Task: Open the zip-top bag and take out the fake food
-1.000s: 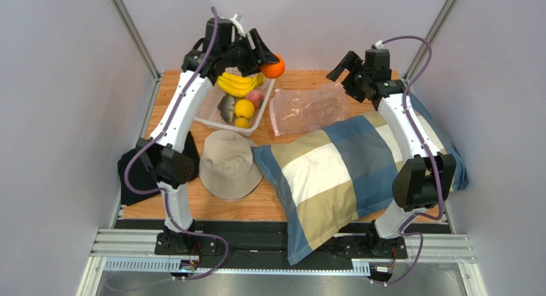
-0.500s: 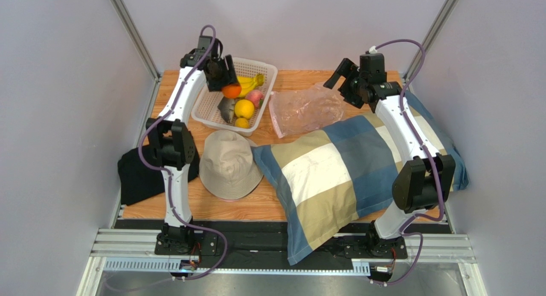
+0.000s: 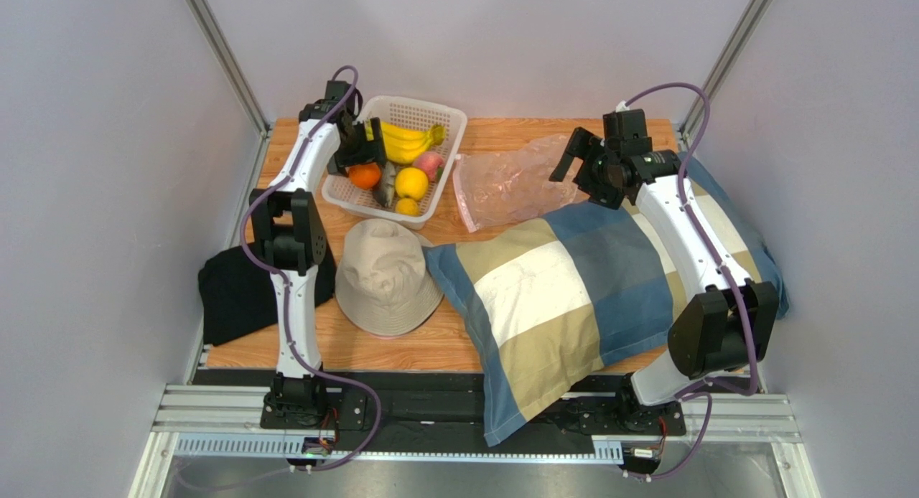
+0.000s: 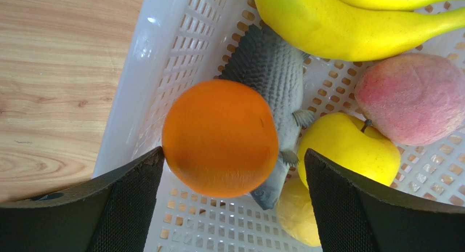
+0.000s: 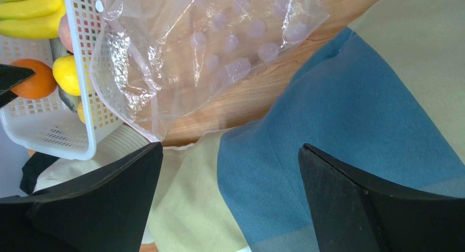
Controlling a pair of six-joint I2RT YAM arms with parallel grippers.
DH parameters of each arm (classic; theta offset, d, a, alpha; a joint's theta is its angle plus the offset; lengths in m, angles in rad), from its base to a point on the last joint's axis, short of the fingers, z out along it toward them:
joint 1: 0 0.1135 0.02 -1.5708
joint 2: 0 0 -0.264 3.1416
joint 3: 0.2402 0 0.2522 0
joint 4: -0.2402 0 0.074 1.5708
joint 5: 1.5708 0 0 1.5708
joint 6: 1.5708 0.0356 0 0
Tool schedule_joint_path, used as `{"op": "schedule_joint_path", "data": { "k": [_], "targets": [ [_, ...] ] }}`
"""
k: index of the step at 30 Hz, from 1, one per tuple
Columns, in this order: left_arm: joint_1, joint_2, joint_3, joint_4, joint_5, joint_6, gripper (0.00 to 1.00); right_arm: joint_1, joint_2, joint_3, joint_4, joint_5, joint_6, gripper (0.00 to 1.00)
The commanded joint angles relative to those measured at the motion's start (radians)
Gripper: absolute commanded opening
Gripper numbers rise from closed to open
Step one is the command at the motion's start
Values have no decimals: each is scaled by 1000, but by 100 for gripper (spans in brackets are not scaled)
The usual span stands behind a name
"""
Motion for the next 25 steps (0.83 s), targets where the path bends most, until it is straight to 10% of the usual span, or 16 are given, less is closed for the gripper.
{"op": "schedule_joint_path", "data": {
  "k": [1, 14, 25],
  "targets": [
    [-3, -127, -55, 1, 16, -9, 99, 10, -104, 24, -44, 48, -44, 100],
    [-389, -709, 29, 85, 178, -30, 99, 22, -236, 526, -555, 304, -198, 100],
    [-527, -995, -173, 183, 226, -63, 99, 21, -296, 588, -615, 305, -199, 100]
  ]
}}
